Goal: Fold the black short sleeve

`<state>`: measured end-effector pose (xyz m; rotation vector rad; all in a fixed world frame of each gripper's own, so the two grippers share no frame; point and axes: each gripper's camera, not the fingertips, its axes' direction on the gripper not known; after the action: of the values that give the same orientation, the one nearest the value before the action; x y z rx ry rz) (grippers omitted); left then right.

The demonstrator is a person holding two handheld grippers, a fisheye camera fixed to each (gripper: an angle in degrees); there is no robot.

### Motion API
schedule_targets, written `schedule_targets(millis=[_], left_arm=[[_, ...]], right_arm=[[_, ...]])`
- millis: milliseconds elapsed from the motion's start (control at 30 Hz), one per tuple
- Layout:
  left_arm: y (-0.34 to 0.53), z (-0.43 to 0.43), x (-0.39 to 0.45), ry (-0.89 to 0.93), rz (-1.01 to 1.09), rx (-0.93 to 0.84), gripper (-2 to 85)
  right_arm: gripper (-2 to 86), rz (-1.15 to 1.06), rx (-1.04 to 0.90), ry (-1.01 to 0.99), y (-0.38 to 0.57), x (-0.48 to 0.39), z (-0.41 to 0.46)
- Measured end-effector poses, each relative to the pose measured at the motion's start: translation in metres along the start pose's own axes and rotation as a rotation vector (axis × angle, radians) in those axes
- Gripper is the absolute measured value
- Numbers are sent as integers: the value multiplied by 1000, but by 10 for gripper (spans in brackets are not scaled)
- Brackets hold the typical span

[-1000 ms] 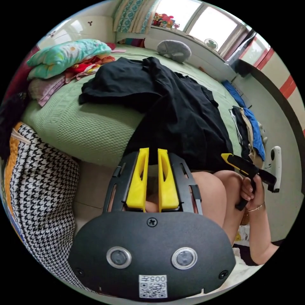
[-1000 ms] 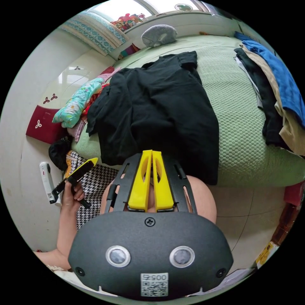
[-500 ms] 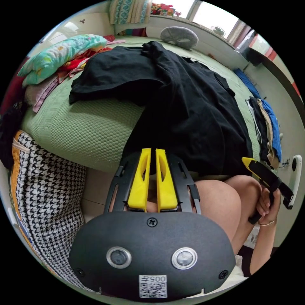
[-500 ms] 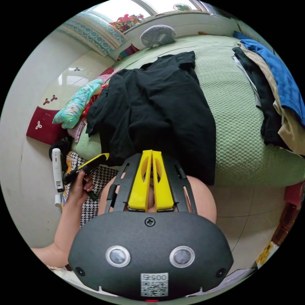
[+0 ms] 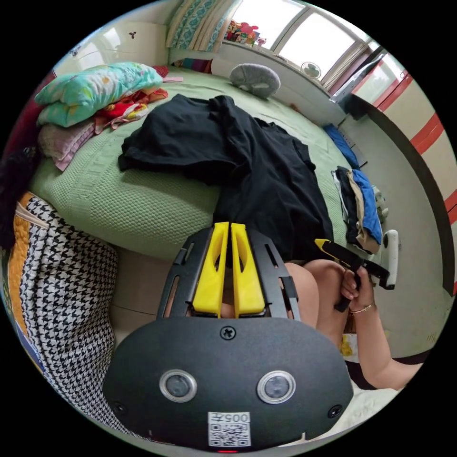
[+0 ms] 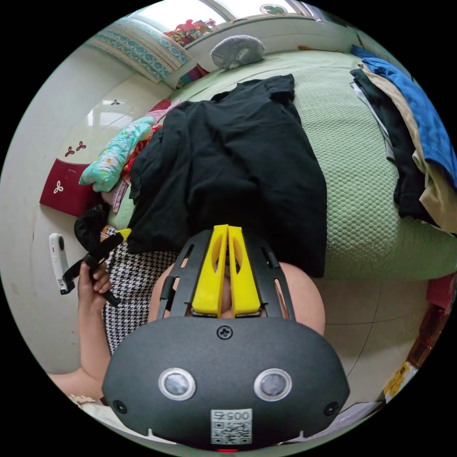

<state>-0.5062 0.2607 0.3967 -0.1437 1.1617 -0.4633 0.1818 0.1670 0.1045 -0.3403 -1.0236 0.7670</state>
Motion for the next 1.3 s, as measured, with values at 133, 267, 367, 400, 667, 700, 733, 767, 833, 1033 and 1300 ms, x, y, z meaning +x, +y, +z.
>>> schedule_targets(millis=[133, 267, 367, 400, 667, 700, 733, 767, 833, 1033, 1300], left_arm=[[3, -26, -33, -6, -62, 47, 4], [6, -27, -68, -54, -124, 32, 4], [8, -22, -94, -19, -184, 12, 2], [8, -20, -100, -31, -206, -1, 1], [8, -18, -92, -96, -125, -32, -1], [7, -19, -93, -98, -118, -36, -1], [7, -20, -94, -98, -117, -37, -1], [7, -20, -95, -96, -118, -36, -1], [6, -22, -98, -83, -125, -36, -1], [4, -26, -96, -83, -120, -38, -1], [-7, -29, -86, -103, -92, -53, -1]], right_arm=[[-9, -4, 2, 10, 1, -3, -7], [-9, 2, 3, 10, 2, -4, -13], [-9, 13, 22, -15, 3, -3, -20], [-9, 27, 18, -44, 3, -1, -23], [-6, 93, 169, -72, 18, 35, -85], [-3, 97, 193, -23, 23, 40, -95], [4, 84, 211, 22, 28, 43, -102], [7, 71, 214, 41, 30, 44, -104], [43, 17, 204, 112, 35, 43, -105], [103, -23, 70, 206, 33, 40, -70], [69, 74, 2, 110, 41, 55, -51]])
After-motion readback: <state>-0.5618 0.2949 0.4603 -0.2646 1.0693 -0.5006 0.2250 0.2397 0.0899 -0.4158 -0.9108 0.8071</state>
